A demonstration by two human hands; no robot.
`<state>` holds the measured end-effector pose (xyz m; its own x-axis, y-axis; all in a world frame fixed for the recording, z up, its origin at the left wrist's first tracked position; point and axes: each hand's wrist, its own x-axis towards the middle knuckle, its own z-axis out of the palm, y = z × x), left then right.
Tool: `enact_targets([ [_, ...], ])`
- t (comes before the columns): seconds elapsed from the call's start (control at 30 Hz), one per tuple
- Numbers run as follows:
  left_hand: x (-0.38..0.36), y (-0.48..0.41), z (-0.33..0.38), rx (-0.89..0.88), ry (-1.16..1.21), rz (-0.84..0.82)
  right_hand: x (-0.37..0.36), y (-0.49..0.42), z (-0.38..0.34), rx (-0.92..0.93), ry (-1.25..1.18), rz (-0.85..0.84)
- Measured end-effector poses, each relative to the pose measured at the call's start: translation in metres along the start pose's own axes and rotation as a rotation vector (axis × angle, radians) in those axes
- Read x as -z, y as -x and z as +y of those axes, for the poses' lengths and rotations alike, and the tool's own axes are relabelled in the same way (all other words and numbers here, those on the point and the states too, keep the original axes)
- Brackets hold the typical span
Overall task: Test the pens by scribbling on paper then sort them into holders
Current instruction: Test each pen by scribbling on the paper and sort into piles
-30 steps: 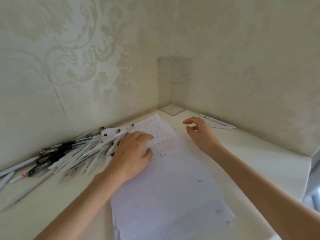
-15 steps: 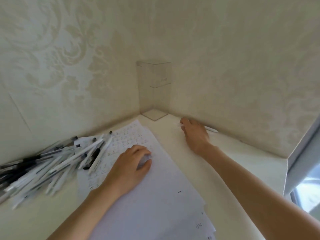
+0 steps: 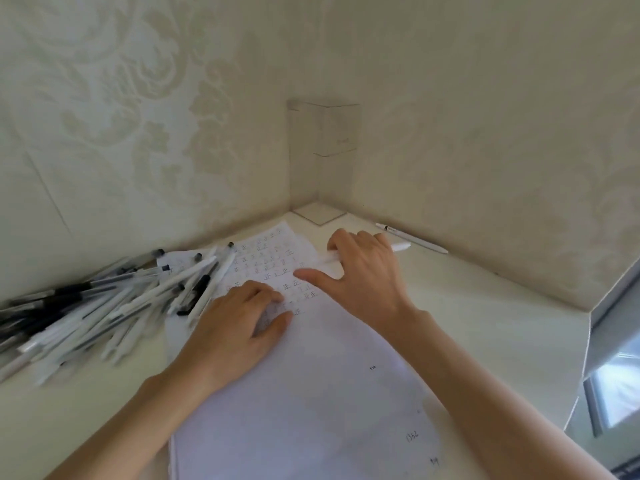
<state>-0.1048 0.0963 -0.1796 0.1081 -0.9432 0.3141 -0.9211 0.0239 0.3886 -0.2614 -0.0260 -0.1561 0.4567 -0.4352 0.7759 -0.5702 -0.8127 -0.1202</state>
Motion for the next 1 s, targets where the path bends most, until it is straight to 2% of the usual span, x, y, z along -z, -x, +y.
enact_targets([
  [0.07, -0.002, 0.001, 0.003, -0.011, -0.047, -0.006, 0.006, 0.000, 0.000, -0.011, -0.176, -0.020],
  [0.13, -0.003, 0.002, 0.004, -0.013, -0.092, -0.025, 0.014, 0.000, -0.002, -0.059, -0.349, 0.033],
  [0.2, -0.003, 0.004, 0.005, -0.003, -0.108, -0.036, 0.022, -0.001, -0.007, -0.260, -0.607, 0.038],
  [0.27, -0.003, 0.003, 0.006, 0.017, -0.103, -0.044, 0.025, -0.001, -0.008, -0.442, -0.750, -0.015],
  [0.37, -0.002, 0.003, 0.008, 0.036, -0.084, -0.054, 0.024, -0.002, -0.008, -0.671, -0.953, -0.216],
  [0.5, 0.000, 0.003, 0.012, 0.085, -0.055, -0.092, 0.014, 0.002, -0.016, -0.684, -0.837, -0.412],
  [0.77, 0.001, 0.003, 0.014, 0.108, -0.059, -0.127, 0.003, 0.004, -0.020, -0.692, -0.725, -0.381],
  [0.87, -0.001, 0.002, 0.015, 0.117, -0.070, -0.100, 0.002, 0.005, -0.018, -0.675, -0.734, -0.347],
  [1.0, -0.004, 0.001, 0.017, 0.137, -0.067, -0.051, 0.000, 0.007, -0.022, -0.589, -0.687, -0.398],
])
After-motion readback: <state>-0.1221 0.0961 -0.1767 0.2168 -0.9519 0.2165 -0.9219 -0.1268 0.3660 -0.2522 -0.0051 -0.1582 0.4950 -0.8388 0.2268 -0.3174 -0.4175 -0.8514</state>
